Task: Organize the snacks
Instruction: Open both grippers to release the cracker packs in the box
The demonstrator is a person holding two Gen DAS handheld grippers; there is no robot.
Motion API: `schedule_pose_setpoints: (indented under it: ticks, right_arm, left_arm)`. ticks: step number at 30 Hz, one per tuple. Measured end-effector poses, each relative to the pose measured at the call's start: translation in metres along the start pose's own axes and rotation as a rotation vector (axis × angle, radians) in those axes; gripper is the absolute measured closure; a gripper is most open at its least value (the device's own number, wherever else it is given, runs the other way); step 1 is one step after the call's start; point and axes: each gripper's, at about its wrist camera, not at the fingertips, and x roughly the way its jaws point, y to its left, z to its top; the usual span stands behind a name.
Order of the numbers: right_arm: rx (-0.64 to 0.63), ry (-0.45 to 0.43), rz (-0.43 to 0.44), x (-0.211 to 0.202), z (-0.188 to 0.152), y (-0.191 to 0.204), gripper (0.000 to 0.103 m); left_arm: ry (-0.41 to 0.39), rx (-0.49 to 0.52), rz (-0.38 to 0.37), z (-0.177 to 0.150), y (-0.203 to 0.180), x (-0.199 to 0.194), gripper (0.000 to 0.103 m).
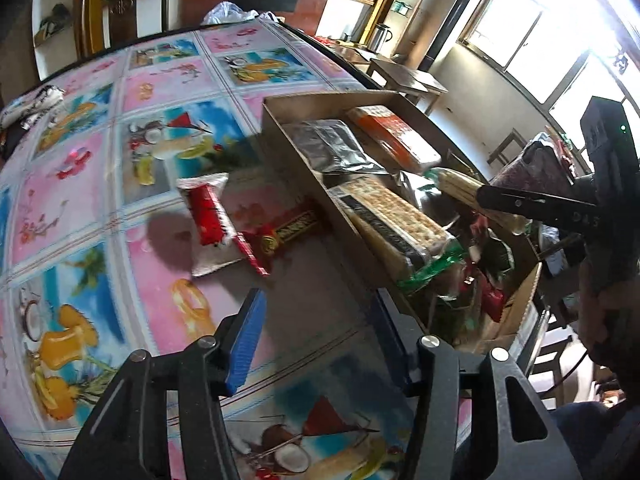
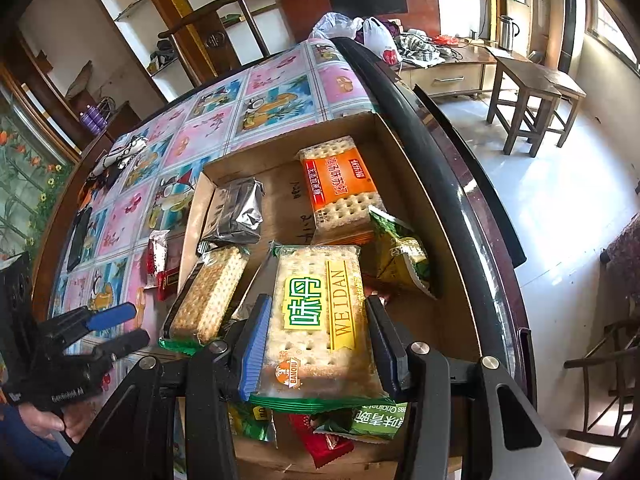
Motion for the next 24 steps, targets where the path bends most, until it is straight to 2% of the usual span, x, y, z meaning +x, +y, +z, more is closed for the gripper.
schedule_pose_setpoints:
  ticks: [3, 9, 13, 16, 24]
  right_arm:
    - [-0.012, 0.000, -0.009, 0.002, 0.000, 0.001, 0.053]
    - [-0.006, 0.018, -0.016, 0.011, 0.000, -0.002, 0.053]
    - [-0.016, 0.020, -0.016, 0.013, 0.001, 0.001, 0.053]
    - [-0.021, 0.022, -0.012, 0.014, 0.003, 0.002, 0.053]
    - [-0.021, 0.022, -0.003, 0.015, 0.003, 0.000, 0.053]
  left_arm:
    - [-0.011, -0.030, -0.012, 0.008, -0.001, 0.002, 0.050]
    - [-0.053, 0.042, -0.032, 0.022, -0.032, 0.001, 0.050]
    - [-0.029, 0.111, -0.034, 0.029, -0.059, 0.015, 0.058]
    - [-0.019, 0.147, -0.004, 0.033, -0.072, 0.026, 0.058]
    - [-0.003, 0.172, 0.009, 0.048, -0.086, 0.040, 0.058]
